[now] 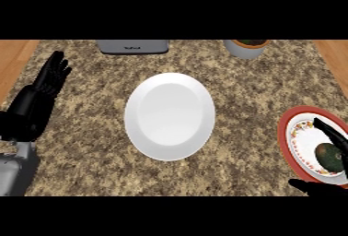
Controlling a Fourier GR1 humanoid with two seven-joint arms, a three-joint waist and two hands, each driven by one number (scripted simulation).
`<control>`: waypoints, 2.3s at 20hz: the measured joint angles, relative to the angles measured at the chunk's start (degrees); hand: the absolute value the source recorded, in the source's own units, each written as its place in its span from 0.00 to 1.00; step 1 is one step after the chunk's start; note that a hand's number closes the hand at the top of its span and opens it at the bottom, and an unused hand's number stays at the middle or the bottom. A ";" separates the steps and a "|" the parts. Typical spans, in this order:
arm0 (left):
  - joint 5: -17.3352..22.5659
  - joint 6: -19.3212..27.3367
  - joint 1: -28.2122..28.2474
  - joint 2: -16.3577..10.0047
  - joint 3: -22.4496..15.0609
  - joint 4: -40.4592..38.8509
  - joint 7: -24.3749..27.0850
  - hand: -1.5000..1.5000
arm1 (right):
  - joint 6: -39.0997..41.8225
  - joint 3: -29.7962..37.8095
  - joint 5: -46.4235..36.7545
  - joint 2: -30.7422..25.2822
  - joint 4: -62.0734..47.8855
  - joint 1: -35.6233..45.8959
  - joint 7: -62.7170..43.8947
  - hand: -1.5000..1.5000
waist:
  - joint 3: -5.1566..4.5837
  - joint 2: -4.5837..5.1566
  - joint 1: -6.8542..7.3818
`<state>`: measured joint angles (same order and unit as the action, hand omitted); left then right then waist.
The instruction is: Pick the squash from the plate and place it in the plate
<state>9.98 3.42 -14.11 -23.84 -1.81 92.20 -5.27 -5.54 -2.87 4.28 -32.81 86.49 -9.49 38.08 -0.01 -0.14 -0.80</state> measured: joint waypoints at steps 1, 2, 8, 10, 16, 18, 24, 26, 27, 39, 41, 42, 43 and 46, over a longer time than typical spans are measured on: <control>-0.07 -0.13 0.29 -0.04 0.10 -0.05 0.19 0.50 | -0.36 1.01 -0.75 -1.93 1.12 -0.04 -2.00 0.00 | -0.04 -0.01 0.03; -0.02 0.01 0.21 -0.03 0.17 0.36 -0.41 0.50 | -0.56 1.65 -1.81 -3.95 2.08 -0.54 -4.19 0.00 | -0.08 -0.05 0.03; -0.38 0.22 -0.39 0.47 0.18 0.32 -0.62 0.50 | 1.05 2.92 -9.35 -16.35 6.54 -3.02 -20.91 0.00 | -0.28 0.01 0.02; -0.60 0.04 -0.15 0.66 0.02 0.24 -0.08 0.50 | 3.18 2.65 -11.41 -20.28 7.86 -3.34 -26.90 0.00 | -0.29 0.07 0.26; -0.38 -0.67 -0.66 0.53 0.47 0.47 -0.96 0.50 | 11.98 -0.79 -14.85 -27.28 12.47 -3.88 -41.99 0.00 | -0.19 0.15 0.78; -0.35 -1.26 -1.14 0.60 0.95 -0.49 -0.42 0.50 | 14.08 -2.68 -16.18 -27.02 14.00 -2.82 -46.56 0.00 | -0.12 0.19 0.85; -1.36 -2.16 -0.91 1.93 1.64 -0.64 -0.14 0.50 | 19.08 -4.34 -21.20 -23.64 9.79 3.26 -51.63 0.00 | -0.02 0.19 1.04; -1.46 -2.74 -0.97 1.70 2.41 -0.53 -0.45 0.50 | 18.84 -4.90 -23.88 -21.93 9.71 3.36 -53.35 0.00 | -0.01 0.16 0.93; -1.85 -2.50 -1.28 2.15 2.39 -0.69 -0.41 0.50 | 18.86 -5.13 -25.24 -21.41 9.64 3.33 -54.22 0.00 | -0.01 0.15 0.86; -4.27 -4.32 -1.11 4.04 3.84 -0.41 -0.62 0.50 | 20.10 -4.57 -36.69 -14.42 -6.33 7.55 -49.45 0.00 | 0.02 0.16 0.86; -4.31 -4.62 -0.64 4.64 4.09 0.43 -1.07 0.50 | 20.22 -4.67 -38.53 -12.80 -8.59 8.41 -48.46 0.00 | 0.02 0.15 0.88; -4.46 -4.69 -0.63 4.86 4.20 0.87 -1.57 0.50 | 20.23 -4.65 -39.40 -11.99 -9.85 8.74 -47.84 0.00 | 0.02 0.15 0.89; -4.79 -4.48 -0.61 5.30 4.09 1.39 -2.13 0.50 | 20.45 -4.47 -40.06 -11.52 -11.51 9.36 -46.70 0.00 | 0.03 0.15 0.91; -5.16 -5.36 -1.22 5.67 4.79 0.48 -2.05 0.50 | 21.57 -3.76 -41.97 -10.03 -14.79 11.08 -45.13 0.00 | 0.03 0.16 0.88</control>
<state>4.82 -1.94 -15.33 -18.17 2.98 92.68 -7.32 16.03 -6.63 -37.69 -42.84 71.70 1.59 -7.05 0.01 0.02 0.07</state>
